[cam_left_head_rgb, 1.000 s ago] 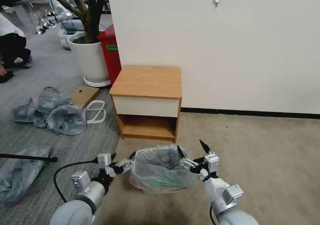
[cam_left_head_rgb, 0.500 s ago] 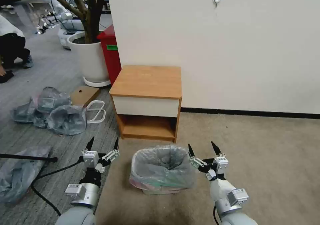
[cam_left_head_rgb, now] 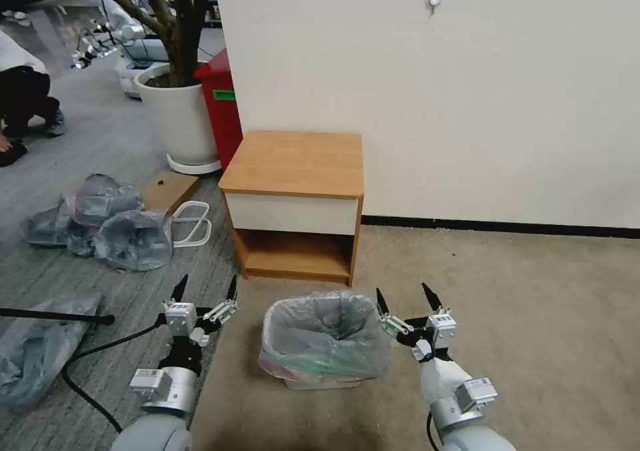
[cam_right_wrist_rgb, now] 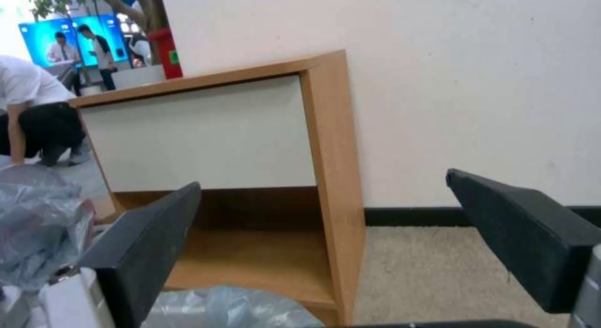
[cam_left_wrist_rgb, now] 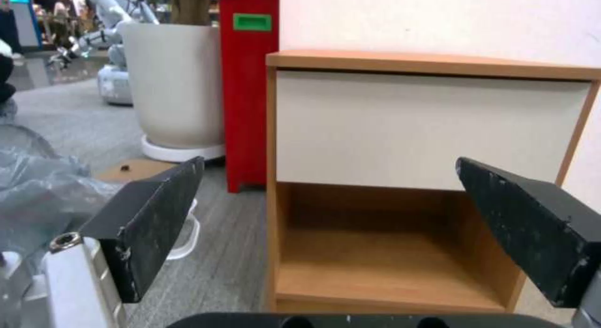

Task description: Pick up the garbage bag from the table and place it over the trash can.

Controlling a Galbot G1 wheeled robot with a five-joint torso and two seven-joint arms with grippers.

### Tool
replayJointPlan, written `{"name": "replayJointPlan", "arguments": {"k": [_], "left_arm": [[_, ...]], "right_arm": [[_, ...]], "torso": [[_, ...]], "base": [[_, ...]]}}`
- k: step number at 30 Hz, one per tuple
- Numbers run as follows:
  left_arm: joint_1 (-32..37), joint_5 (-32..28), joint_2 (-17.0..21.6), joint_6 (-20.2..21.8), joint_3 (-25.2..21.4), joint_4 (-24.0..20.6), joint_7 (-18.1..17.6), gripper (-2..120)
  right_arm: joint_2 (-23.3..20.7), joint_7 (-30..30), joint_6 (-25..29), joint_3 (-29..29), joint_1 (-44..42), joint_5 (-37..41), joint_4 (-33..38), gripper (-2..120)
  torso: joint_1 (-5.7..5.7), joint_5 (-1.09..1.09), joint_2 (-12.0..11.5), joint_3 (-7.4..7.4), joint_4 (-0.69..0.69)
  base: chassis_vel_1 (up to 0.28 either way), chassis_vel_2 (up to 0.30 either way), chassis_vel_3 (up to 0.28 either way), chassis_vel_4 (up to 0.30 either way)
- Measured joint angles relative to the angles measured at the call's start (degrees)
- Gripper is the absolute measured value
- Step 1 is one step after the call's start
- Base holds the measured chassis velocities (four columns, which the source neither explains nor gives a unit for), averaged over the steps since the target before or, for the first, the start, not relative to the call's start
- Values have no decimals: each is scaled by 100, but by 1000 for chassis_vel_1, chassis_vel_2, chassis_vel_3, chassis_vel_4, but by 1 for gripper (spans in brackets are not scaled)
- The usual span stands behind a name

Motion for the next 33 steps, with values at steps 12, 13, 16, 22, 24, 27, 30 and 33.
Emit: {"name": "replayJointPlan", "arguments": {"k": [12, 13, 16, 22, 24, 27, 30, 33], "left_arm": [[-1, -11, 3, 10, 3, 0, -2, 100], [-1, -12, 4, 10, 3, 0, -2, 100], [-1, -13, 4, 12, 3, -1, -2, 100], [-1, -15, 4, 15, 3, -2, -2, 100], [-1, -16, 4, 16, 3, -2, -2, 100], [-2, -16, 4, 17, 3, -4, -2, 100], [-2, -17, 4, 17, 4, -4, -3, 100], [-2, -17, 4, 17, 3, -4, -2, 100]], "right_arm": [[-3, -8, -5, -1, 0, 0, 5, 100], [-3, -8, -6, -2, 1, -1, 5, 100], [-3, -9, -7, -2, 1, -1, 5, 100], [-4, -9, -9, -2, 1, -1, 7, 100], [-4, -9, -10, -2, 1, -1, 8, 100], [-3, -9, -10, -2, 1, -1, 9, 100], [-4, -9, -11, -2, 1, -1, 10, 100], [-4, -10, -10, -2, 1, -1, 10, 100]], "torso": [[0, 0, 0, 0, 0], [0, 0, 0, 0, 0], [0, 0, 0, 0, 0], [0, 0, 0, 0, 0], [0, 0, 0, 0, 0], [0, 0, 0, 0, 0], [0, 0, 0, 0, 0], [0, 0, 0, 0, 0]], "base": [[0, 0, 0, 0], [0, 0, 0, 0], [0, 0, 0, 0], [0, 0, 0, 0], [0, 0, 0, 0], [0, 0, 0, 0], [0, 0, 0, 0], [0, 0, 0, 0]]}}
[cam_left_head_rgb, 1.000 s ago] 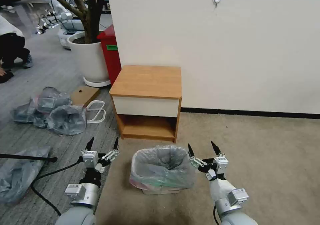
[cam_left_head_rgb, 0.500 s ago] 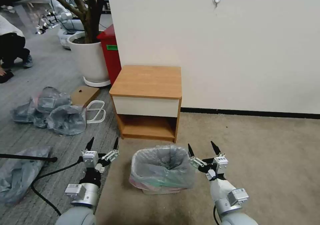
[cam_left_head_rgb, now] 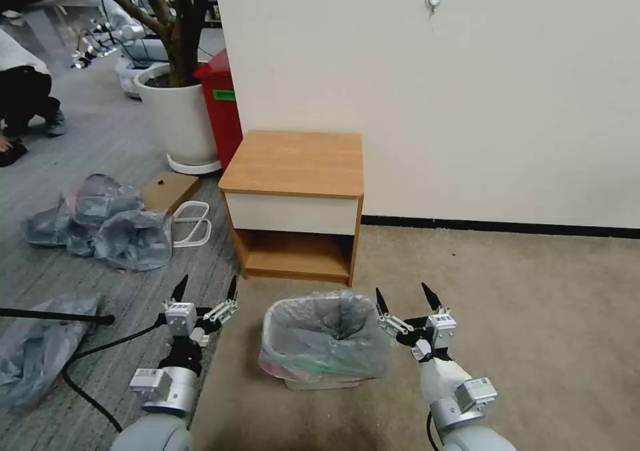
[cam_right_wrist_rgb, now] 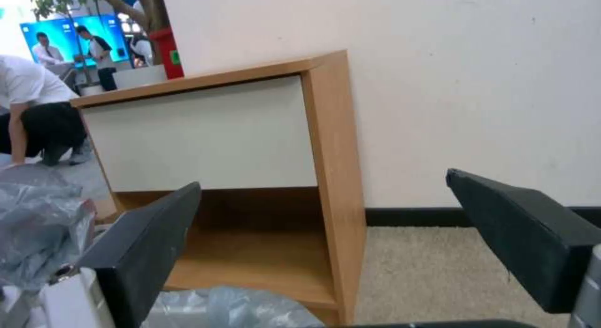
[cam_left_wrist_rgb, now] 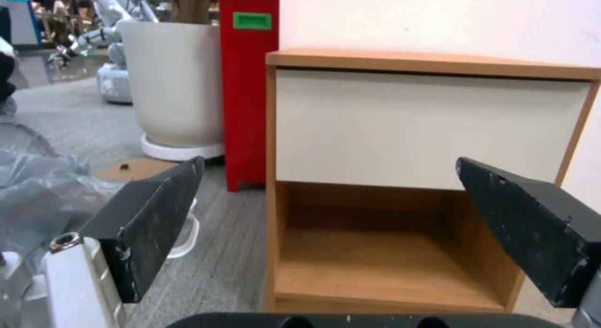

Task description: Pick up the garbage bag from the table and place it over the trash can.

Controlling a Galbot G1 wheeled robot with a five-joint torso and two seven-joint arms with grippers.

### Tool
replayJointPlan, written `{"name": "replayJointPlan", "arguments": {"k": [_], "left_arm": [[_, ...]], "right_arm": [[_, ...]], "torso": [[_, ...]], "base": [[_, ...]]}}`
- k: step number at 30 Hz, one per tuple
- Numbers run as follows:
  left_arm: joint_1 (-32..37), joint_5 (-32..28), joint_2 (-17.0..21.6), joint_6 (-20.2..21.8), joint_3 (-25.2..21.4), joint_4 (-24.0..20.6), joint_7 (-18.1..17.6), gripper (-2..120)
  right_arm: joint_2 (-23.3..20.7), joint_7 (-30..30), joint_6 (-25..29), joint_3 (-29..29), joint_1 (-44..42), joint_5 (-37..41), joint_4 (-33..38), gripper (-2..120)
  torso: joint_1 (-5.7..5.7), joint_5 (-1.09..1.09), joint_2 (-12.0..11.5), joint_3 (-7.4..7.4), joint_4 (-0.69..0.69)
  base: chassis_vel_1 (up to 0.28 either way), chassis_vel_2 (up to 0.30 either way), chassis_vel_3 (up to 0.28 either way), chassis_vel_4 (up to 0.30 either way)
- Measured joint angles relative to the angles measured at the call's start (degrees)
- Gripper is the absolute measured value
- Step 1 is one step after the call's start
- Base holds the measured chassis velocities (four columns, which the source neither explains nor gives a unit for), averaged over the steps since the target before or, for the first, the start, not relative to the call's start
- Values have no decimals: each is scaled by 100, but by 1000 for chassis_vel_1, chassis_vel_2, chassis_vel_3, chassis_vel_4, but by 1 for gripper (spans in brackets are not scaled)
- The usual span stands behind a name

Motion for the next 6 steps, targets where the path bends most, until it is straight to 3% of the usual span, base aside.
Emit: {"name": "replayJointPlan", "arguments": {"k": [6], "left_arm": [[0, 0, 0, 0, 0, 0, 0, 100]], "right_arm": [[0, 0, 0, 0, 0, 0, 0, 100]], "torso": [[0, 0, 0, 0, 0]], "base": [[0, 0, 0, 0]]}}
